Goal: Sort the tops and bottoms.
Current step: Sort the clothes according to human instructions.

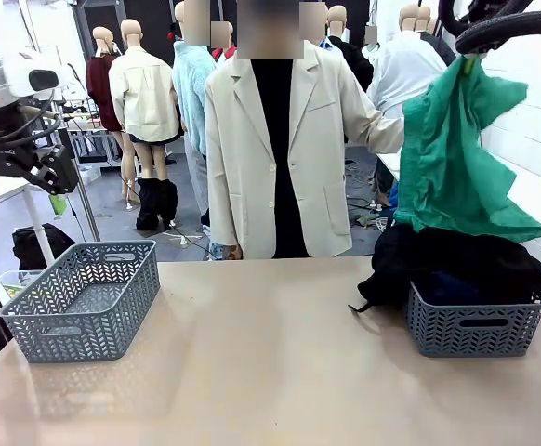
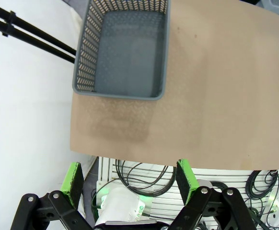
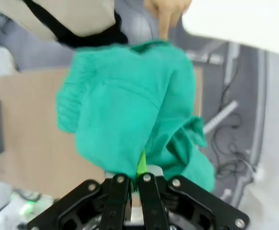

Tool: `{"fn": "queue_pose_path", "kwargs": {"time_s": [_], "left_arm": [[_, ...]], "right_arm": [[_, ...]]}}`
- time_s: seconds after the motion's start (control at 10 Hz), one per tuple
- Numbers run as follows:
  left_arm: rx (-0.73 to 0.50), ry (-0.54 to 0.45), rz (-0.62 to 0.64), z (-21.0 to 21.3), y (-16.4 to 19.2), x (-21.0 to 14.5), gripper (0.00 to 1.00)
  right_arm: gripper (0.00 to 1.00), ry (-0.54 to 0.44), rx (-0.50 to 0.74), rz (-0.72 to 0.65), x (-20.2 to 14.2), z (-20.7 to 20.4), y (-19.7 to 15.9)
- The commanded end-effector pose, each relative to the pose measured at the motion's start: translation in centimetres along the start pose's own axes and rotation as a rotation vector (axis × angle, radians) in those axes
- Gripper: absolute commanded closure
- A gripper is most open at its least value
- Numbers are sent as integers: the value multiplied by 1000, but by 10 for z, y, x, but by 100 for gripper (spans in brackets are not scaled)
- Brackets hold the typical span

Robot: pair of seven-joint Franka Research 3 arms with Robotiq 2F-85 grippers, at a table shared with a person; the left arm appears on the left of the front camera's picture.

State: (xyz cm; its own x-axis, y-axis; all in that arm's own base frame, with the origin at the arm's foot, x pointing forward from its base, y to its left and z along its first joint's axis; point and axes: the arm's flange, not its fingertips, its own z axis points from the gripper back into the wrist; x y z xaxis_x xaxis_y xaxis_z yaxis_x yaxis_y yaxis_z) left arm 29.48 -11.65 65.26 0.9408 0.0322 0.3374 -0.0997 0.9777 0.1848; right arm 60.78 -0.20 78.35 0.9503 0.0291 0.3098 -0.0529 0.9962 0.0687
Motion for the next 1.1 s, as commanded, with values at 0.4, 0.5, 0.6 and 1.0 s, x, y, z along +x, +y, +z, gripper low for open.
{"fn": "queue_pose_path", "kwargs": {"time_s": [0.4, 0.5, 0.6, 1.0], "left_arm": [[-10, 11, 1, 2, 2, 1, 0], [-10, 11, 1, 2, 2, 1, 0], [-10, 11, 1, 2, 2, 1, 0], [-10, 11, 1, 2, 2, 1, 0]], "right_arm": [[100, 293, -26, 125, -281, -231, -4], [100, 182, 54, 64, -1, -54, 1], [100, 182, 54, 64, -1, -54, 1], [100, 204, 38, 77, -3, -55, 0]]}}
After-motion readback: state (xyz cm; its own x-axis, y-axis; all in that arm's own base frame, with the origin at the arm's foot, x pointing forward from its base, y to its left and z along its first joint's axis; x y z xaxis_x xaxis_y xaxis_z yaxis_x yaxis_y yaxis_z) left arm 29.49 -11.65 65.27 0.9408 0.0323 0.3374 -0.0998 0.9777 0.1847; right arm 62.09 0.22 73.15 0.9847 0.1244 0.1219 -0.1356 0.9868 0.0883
